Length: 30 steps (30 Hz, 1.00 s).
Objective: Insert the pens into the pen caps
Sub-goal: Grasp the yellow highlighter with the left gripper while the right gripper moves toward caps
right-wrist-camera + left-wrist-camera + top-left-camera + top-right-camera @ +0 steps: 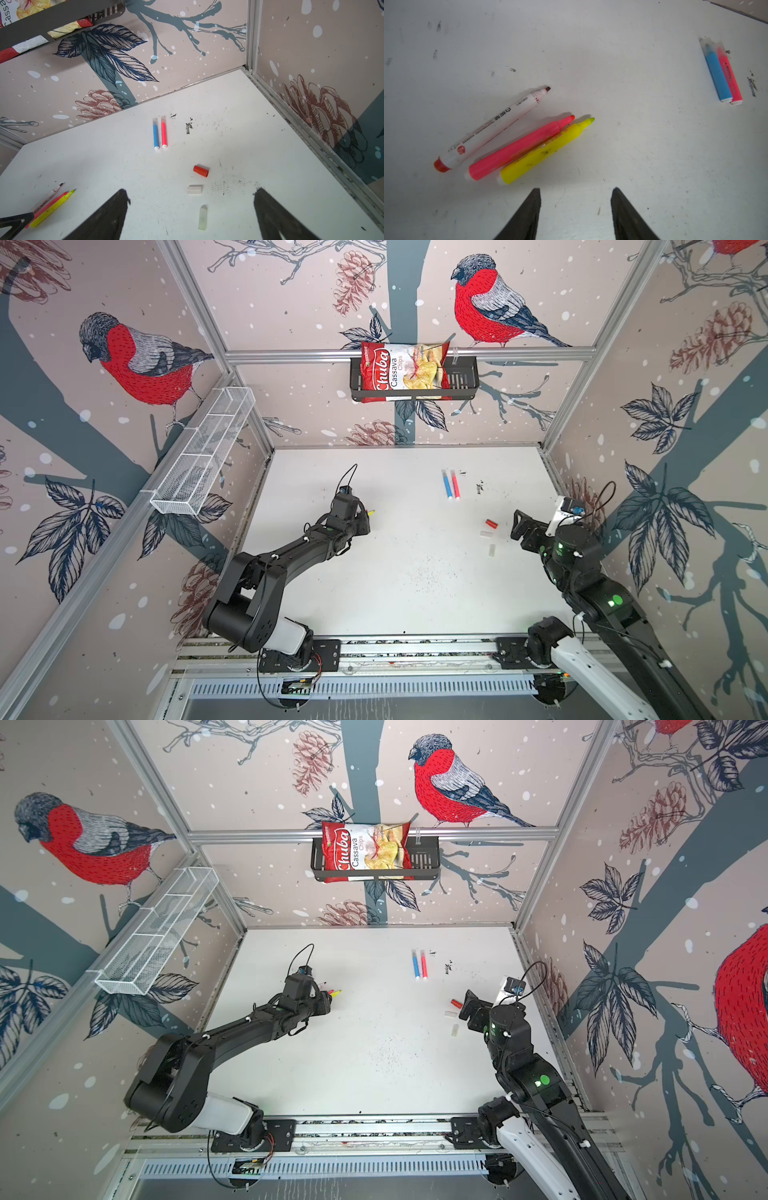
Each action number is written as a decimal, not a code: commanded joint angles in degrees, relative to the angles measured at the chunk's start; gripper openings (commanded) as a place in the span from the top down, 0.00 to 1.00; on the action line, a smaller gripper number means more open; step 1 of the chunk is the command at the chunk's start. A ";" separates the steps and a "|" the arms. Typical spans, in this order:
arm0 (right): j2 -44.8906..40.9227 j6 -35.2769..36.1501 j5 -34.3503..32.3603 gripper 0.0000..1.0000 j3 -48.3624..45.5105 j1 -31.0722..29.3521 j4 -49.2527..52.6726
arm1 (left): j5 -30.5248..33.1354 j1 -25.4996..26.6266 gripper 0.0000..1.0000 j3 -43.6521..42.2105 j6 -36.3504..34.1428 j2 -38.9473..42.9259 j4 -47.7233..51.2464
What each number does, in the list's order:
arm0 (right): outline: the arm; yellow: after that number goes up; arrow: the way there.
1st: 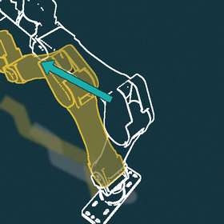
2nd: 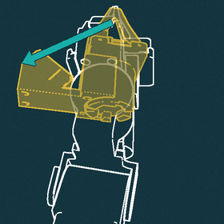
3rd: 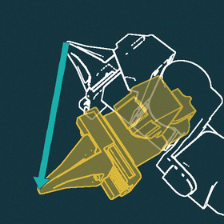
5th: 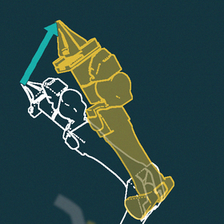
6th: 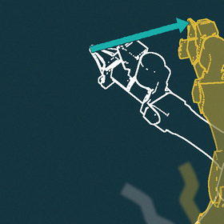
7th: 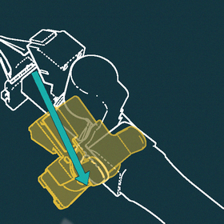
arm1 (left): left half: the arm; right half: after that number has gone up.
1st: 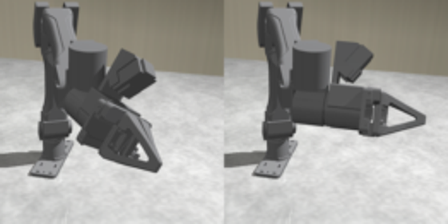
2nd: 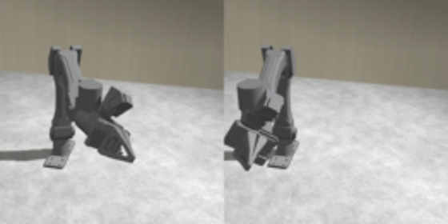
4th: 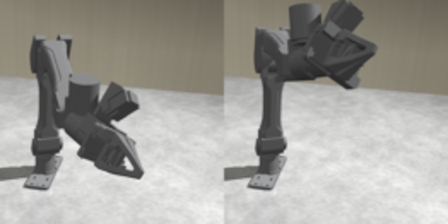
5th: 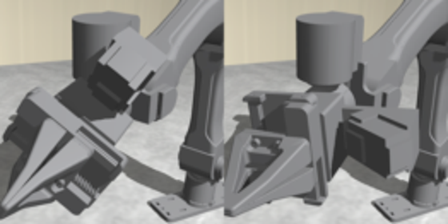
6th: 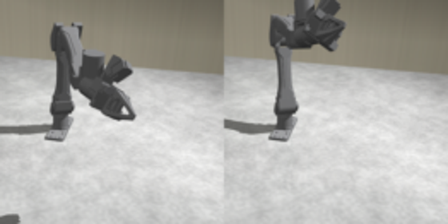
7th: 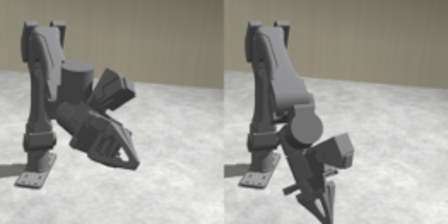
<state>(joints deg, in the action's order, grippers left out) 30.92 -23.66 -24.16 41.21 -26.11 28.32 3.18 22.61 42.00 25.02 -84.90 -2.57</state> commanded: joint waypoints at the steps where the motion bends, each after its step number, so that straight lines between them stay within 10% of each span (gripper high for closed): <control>1: 0.10 1.38 0.67 0.05 -0.26 0.14 -1.30 | 1.72 -0.19 0.45 0.95 -1.97 -1.76 0.88; 30: 2.04 1.67 9.40 0.05 -1.80 5.23 -4.74 | -5.40 -2.13 0.53 9.51 -6.98 -16.05 1.81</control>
<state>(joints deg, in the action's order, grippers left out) 32.99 -22.39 -17.37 39.51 -21.80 25.87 1.41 20.53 51.72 19.05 -100.47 -2.09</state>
